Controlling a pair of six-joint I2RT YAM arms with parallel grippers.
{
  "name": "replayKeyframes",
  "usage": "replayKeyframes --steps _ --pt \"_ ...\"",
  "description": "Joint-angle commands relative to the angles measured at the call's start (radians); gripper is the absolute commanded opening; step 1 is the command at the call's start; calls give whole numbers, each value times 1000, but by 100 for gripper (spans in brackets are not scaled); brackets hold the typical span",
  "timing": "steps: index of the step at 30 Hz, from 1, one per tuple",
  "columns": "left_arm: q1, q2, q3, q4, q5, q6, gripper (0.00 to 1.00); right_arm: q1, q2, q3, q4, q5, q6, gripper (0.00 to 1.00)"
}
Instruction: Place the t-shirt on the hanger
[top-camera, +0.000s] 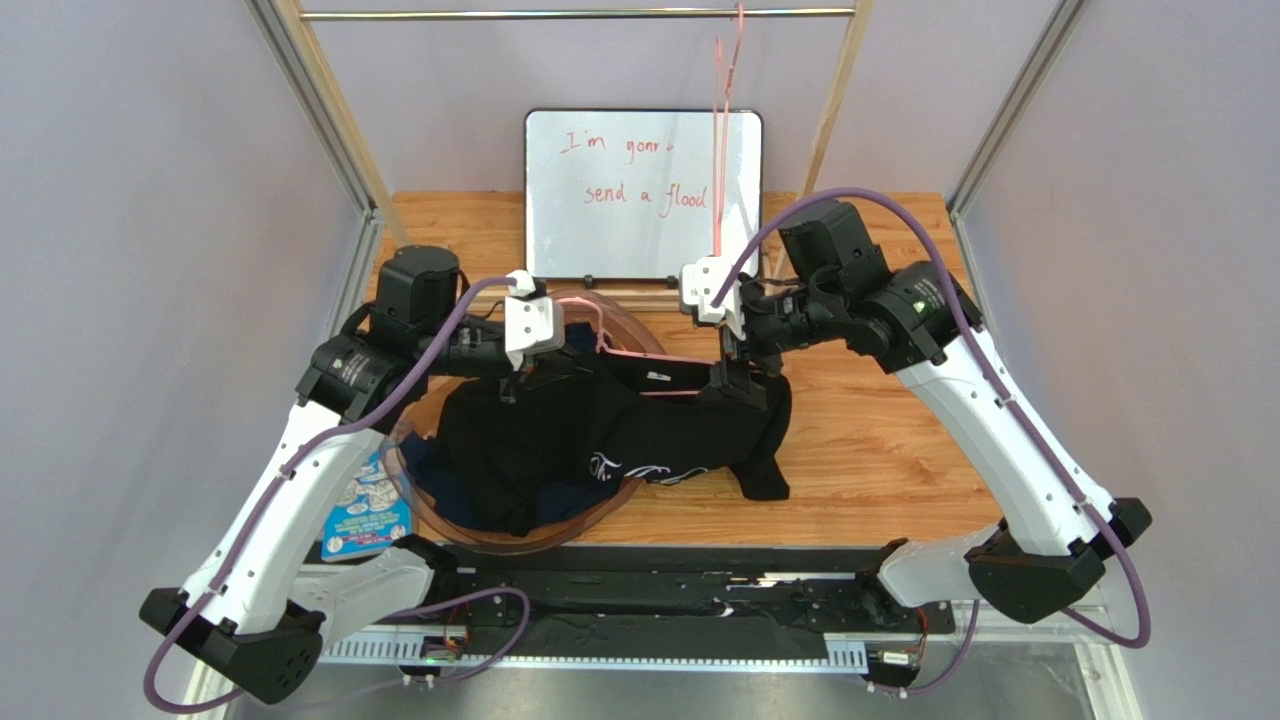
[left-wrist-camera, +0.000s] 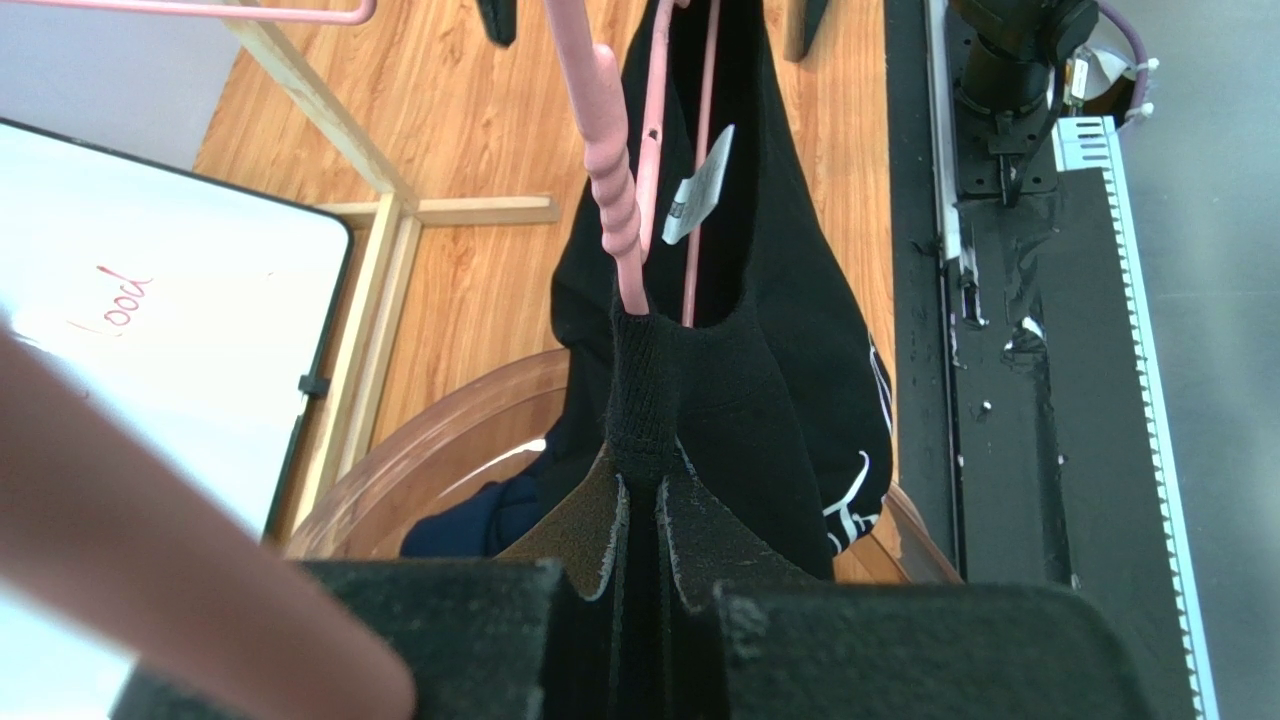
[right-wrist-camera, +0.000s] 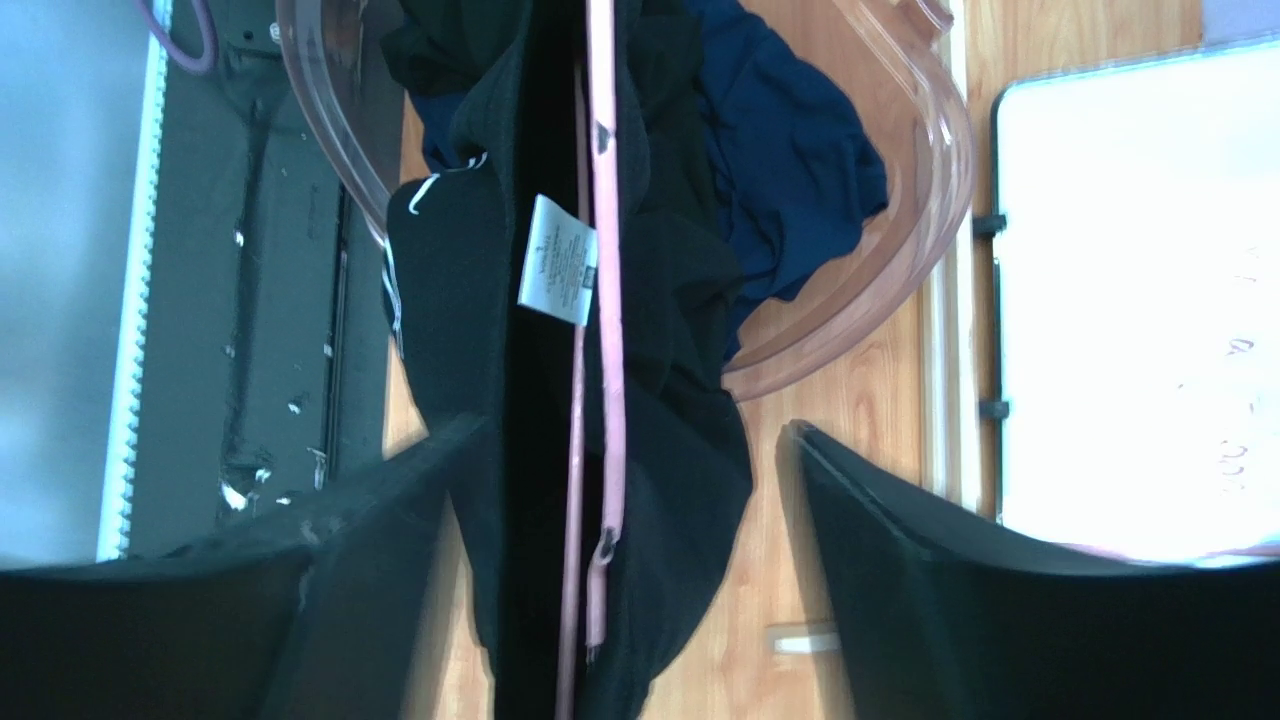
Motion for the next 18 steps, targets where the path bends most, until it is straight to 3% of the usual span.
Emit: replayKeyframes --steps 1,11,14,15,18 --pt "7 -13 19 52 22 -4 0 -26 -93 8 -54 45 41 100" --pt "22 0 46 -1 74 57 0 -176 -259 -208 -170 122 -75 100" --pt "22 6 51 -11 85 60 0 -179 -224 -205 -163 107 -97 88" --pt "22 6 52 -11 87 60 0 -181 -216 -208 -153 105 -98 76" --pt "22 1 51 -11 93 54 0 -179 -176 -203 -130 87 -103 60"
